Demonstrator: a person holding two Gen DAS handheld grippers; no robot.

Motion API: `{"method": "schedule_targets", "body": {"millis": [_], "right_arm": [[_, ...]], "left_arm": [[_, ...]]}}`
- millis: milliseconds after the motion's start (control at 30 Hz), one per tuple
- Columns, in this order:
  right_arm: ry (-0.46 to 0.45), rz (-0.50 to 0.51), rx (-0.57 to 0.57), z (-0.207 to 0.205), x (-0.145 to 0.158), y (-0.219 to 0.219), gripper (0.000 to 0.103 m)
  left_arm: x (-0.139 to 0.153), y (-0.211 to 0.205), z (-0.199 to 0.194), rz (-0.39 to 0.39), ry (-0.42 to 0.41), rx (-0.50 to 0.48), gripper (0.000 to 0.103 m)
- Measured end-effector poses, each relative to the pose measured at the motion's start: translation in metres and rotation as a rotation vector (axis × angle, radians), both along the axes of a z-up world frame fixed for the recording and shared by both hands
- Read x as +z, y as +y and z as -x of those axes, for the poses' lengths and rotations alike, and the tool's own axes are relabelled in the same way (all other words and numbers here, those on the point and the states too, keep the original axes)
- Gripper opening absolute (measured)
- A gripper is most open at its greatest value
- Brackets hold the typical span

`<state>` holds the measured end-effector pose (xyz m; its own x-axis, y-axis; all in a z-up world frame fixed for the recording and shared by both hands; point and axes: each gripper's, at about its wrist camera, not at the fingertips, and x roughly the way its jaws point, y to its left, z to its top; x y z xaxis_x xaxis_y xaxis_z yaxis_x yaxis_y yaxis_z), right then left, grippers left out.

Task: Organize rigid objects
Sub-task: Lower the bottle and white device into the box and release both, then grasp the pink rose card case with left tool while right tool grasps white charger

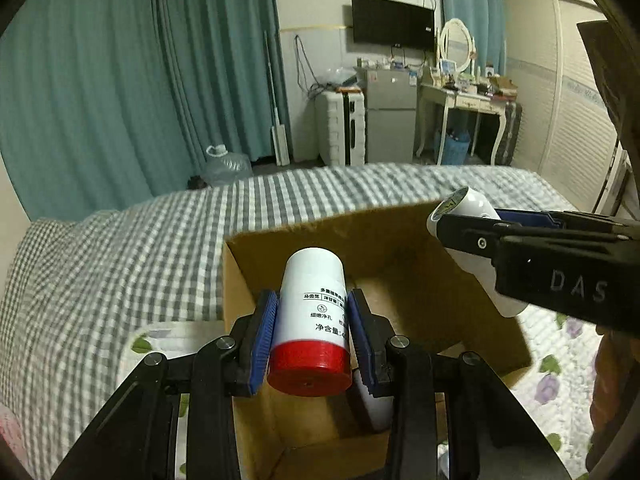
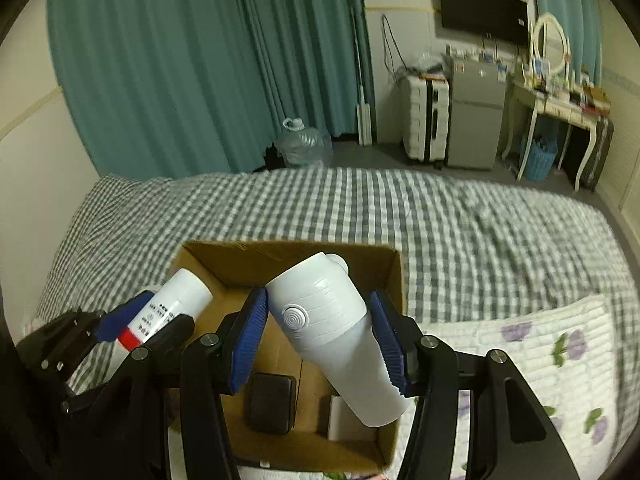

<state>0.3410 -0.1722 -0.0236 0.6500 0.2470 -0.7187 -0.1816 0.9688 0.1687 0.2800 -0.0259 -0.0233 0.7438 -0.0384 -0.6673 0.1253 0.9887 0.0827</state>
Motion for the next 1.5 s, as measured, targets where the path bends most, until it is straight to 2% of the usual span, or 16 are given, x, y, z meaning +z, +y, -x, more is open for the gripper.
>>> {"method": "schedule_targets", "body": {"millis": [167, 200, 267, 300, 333, 500, 700, 833, 933, 1033, 1167, 1333, 1500], "right_arm": [[0.047, -0.068, 0.012, -0.009, -0.021, -0.006, 0.054], [0.047, -0.071, 0.008, -0.008, -0.022, -0.007, 0.054], [0.022, -0.085, -0.005, -0.003, -0.017, -0.013, 0.062], [0.004, -0.091, -0.012, 0.001, -0.011, -0.015, 0.069], [-0.015, -0.091, -0.025, 0.005, -0.004, -0.018, 0.075], [-0.068, -0.030, -0.060, 0.038, 0.037, -0.028, 0.078], [-0.169, 0.053, -0.057, 0.104, 0.101, -0.036, 0.089], [-0.237, 0.074, -0.053, 0.152, 0.135, -0.041, 0.097], [-0.253, 0.078, -0.043, 0.181, 0.142, -0.042, 0.102], [-0.260, 0.134, -0.022, 0.206, 0.131, -0.042, 0.103], [-0.207, 0.196, 0.008, 0.221, 0.088, -0.044, 0.103], [-0.119, 0.200, 0.018, 0.221, 0.017, -0.059, 0.103], [-0.051, 0.229, 0.135, 0.219, -0.045, -0.046, 0.103]], "left_arm": [[-0.023, 0.000, -0.006, 0.043, 0.049, -0.007, 0.037], [-0.025, 0.001, -0.005, 0.059, 0.061, -0.006, 0.040], [-0.021, 0.001, 0.001, 0.064, 0.042, 0.007, 0.050], [-0.014, 0.001, 0.006, 0.061, 0.024, 0.017, 0.062], [-0.010, 0.002, 0.009, 0.061, 0.018, 0.023, 0.063], [0.032, 0.007, 0.036, 0.059, -0.014, 0.053, 0.063], [0.092, 0.013, 0.091, 0.100, -0.079, 0.062, 0.066], [0.119, 0.013, 0.132, 0.097, -0.134, 0.053, 0.069], [0.125, 0.011, 0.155, 0.099, -0.134, 0.046, 0.070], [0.115, 0.007, 0.177, 0.096, -0.127, 0.066, 0.070], [0.083, -0.002, 0.189, 0.101, -0.074, 0.080, 0.070], [0.013, -0.018, 0.188, 0.065, 0.020, 0.097, 0.070], [-0.057, -0.013, 0.182, 0.010, 0.111, 0.153, 0.070]]}}
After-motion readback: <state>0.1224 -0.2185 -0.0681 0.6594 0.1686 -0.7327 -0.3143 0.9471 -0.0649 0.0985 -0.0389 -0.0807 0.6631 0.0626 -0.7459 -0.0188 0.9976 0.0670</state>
